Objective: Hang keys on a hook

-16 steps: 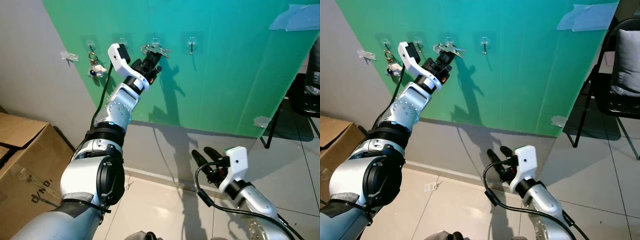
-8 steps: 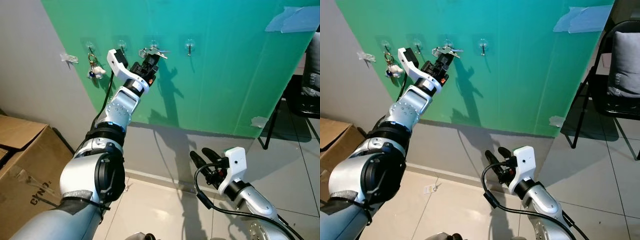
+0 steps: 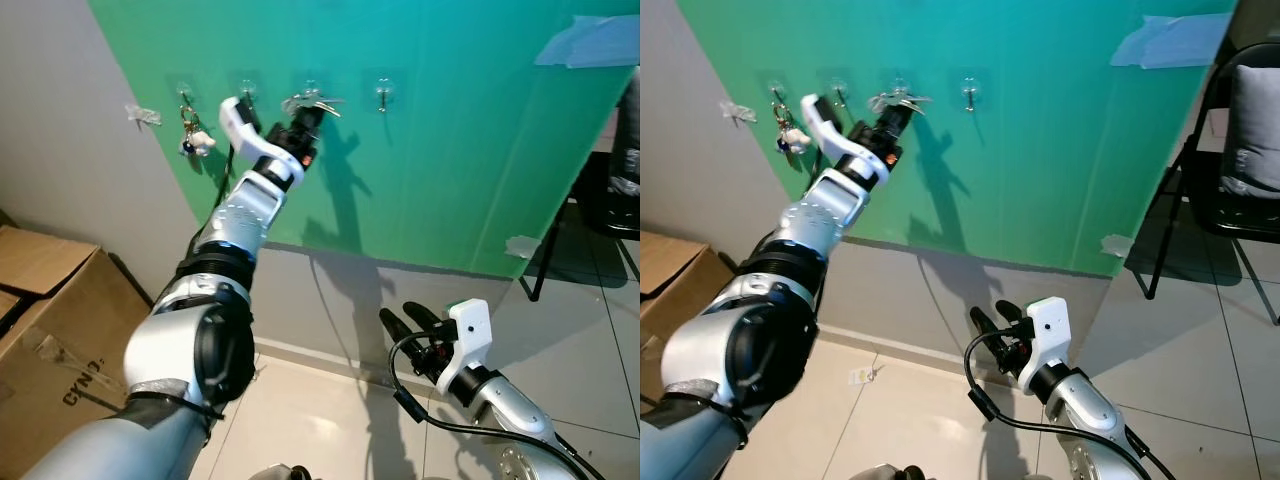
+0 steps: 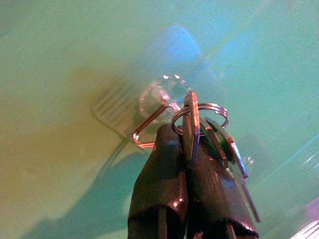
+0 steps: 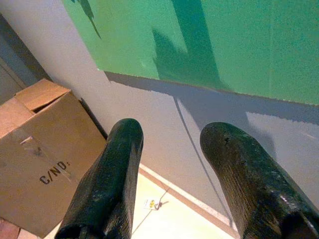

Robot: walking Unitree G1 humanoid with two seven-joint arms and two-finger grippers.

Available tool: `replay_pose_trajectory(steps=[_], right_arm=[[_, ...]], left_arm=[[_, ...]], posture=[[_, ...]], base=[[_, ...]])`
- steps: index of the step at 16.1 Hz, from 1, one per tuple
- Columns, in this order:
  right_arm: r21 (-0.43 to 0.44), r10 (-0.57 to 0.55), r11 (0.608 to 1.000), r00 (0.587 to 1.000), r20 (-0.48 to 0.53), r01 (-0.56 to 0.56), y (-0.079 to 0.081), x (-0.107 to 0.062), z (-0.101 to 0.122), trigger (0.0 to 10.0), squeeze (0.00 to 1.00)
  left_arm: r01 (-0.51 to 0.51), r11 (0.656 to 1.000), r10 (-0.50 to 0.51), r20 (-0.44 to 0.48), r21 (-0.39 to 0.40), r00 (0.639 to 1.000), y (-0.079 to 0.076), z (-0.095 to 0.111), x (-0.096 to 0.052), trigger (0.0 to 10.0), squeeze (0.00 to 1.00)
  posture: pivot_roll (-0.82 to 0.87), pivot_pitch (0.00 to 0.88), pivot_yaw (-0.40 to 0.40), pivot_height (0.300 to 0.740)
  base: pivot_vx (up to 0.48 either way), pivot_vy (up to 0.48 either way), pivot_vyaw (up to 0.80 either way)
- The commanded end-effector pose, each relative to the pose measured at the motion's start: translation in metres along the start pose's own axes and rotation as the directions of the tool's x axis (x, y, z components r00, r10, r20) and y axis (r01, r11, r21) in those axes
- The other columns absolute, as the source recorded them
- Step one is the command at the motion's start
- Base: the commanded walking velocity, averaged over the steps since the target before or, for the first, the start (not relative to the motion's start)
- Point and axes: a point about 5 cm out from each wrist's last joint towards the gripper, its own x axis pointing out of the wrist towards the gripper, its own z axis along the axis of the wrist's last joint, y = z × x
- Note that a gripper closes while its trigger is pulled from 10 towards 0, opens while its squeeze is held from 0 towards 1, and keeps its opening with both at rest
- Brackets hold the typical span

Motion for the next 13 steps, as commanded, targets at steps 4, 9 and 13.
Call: replay_pose_trajectory(steps=[4,9,13], right_arm=[[0.004,0.018,1.0,1.0,0.017,-0.019,0.002,0.001,0.002,10.0,0.0],[0.008,0.024,1.0,1.0,0.019,-0.025,0.005,0.001,0.004,10.0,0.0],[0.007,0.032,0.999,0.999,0.017,-0.032,0.006,0.001,0.005,10.0,0.0]], left_arm=[[0.013,0.922,0.053,-0.16,0.386,0.986,0.004,-0.022,-0.006,0.0,0.0],[0.195,0.67,0.102,-0.35,0.716,0.931,0.002,-0.047,-0.014,0.0,0.0],[0.215,0.633,0.069,-0.331,0.744,0.941,-0.006,-0.041,-0.009,0.0,0.0]], posture=[[-0.27,0.033,0.142,0.74],[-0.27,0.032,0.142,0.74],[-0.26,0.019,0.14,0.74]], base=[[0.0,0.0,0.0],[0.0,0.0,0.0],[0.0,0.0,0.0]])
